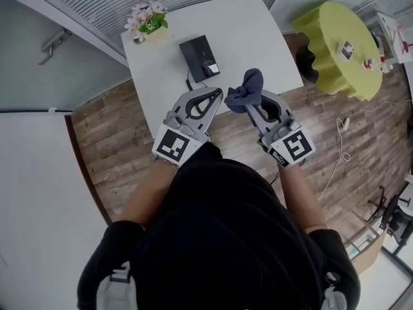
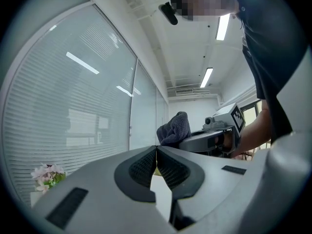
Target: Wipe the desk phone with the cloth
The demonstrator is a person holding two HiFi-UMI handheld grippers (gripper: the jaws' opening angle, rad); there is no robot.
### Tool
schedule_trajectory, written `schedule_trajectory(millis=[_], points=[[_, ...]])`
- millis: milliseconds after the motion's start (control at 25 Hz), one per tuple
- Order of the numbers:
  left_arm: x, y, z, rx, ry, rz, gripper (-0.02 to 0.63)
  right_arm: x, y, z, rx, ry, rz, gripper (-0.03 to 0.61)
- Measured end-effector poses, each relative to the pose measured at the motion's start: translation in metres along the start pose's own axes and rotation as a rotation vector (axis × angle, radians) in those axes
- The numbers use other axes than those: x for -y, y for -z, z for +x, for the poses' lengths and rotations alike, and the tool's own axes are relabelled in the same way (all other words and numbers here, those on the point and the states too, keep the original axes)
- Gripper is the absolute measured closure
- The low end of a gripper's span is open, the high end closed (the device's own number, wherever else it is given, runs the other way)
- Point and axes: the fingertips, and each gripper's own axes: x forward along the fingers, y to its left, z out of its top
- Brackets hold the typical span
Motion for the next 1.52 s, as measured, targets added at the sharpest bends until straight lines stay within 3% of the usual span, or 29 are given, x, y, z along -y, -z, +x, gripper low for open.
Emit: schedule_trajectory(millis=[360, 760, 1120, 1520], points=[[-0.046, 0.011, 0.005, -0.013, -0.020, -0.021, 0.603, 0.018, 0.003, 0.044, -0.037, -0.002, -0.007, 0.500], [-0.080, 0.020, 0.004, 0.001, -0.124, -0.049, 0.603, 0.035, 0.009, 0.087, -0.055, -0.108, -0.008, 0.500], [-0.109, 0.033, 0.022, -0.062, -0.304, -0.014, 0.603, 0.070, 0.026, 0.122, -0.103, -0.254, -0.027, 0.500], [-0.150, 0.086, 0.036, -0.153, -0.556, -0.065, 0.603, 0.115, 0.095, 0.188, -0.332, -0.404, -0.139, 0.500]])
